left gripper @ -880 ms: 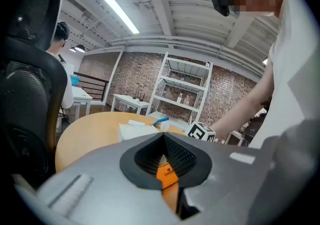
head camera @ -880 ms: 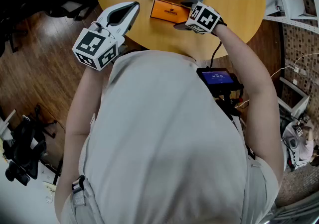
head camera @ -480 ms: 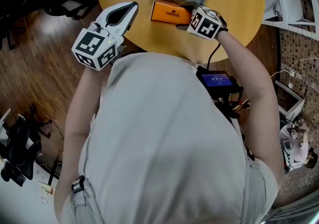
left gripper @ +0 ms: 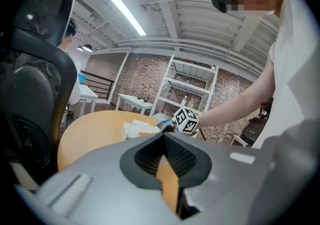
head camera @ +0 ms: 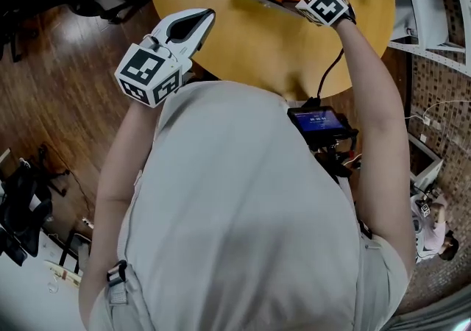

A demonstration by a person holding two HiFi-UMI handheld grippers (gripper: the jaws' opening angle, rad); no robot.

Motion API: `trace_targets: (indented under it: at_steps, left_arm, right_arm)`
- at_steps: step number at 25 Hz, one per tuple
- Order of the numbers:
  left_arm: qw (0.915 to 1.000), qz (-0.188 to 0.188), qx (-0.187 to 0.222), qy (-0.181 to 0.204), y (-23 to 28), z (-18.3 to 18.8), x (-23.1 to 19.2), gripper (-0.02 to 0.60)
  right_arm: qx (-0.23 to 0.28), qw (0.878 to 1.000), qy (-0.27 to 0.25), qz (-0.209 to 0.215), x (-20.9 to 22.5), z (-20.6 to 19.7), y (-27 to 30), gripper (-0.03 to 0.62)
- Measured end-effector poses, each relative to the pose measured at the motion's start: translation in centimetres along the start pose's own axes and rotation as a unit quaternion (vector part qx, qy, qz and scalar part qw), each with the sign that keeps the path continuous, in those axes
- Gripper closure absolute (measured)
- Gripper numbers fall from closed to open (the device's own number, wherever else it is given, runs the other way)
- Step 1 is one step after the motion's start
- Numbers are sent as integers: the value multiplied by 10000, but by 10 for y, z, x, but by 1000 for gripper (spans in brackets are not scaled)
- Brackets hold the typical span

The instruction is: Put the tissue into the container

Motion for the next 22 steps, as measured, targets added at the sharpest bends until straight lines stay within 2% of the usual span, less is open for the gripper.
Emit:
trace_targets:
  at_steps: [4, 9, 12, 16, 18, 20, 22]
  left_arm:
    - [9998, 185, -30, -91, -16, -3, 6, 581]
    - [9994, 342, -8, -109, -30, -1, 5, 581]
    - [9995, 295, -1, -126, -28, -1, 1, 580]
    - [9999, 104, -34, -112, -12, -3, -7, 581]
    - [9999, -81, -64, -46, -2, -1, -7, 581]
    - [9996, -274, -82, 57, 7, 5, -2, 581]
    - [9987, -464, -87, 167, 16, 12, 6, 581]
  right_arm:
    - [-435, 9982, -365, 168, -3, -12, 22, 233]
    - [-329, 9979, -364, 422, -4, -10, 21, 213]
    - [-209, 9983, -377, 391, -4, -8, 17, 192]
    - [407, 9989, -182, 115, -3, 9, -3, 194]
    - [879, 9961, 25, -85, -8, 20, -27, 220]
    - [1568, 9867, 374, -217, -19, 31, -59, 295]
    - [2457, 9644, 972, -86, -34, 40, -99, 336]
Point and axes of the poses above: the fingertips, and each gripper's own axes: y forward along the fingers, x to its right, z out of its top, the point moved 2 cm from there along -y, backward along the fingers, and after that the axes turned 1 degree about -x, right-handed, at the moved point
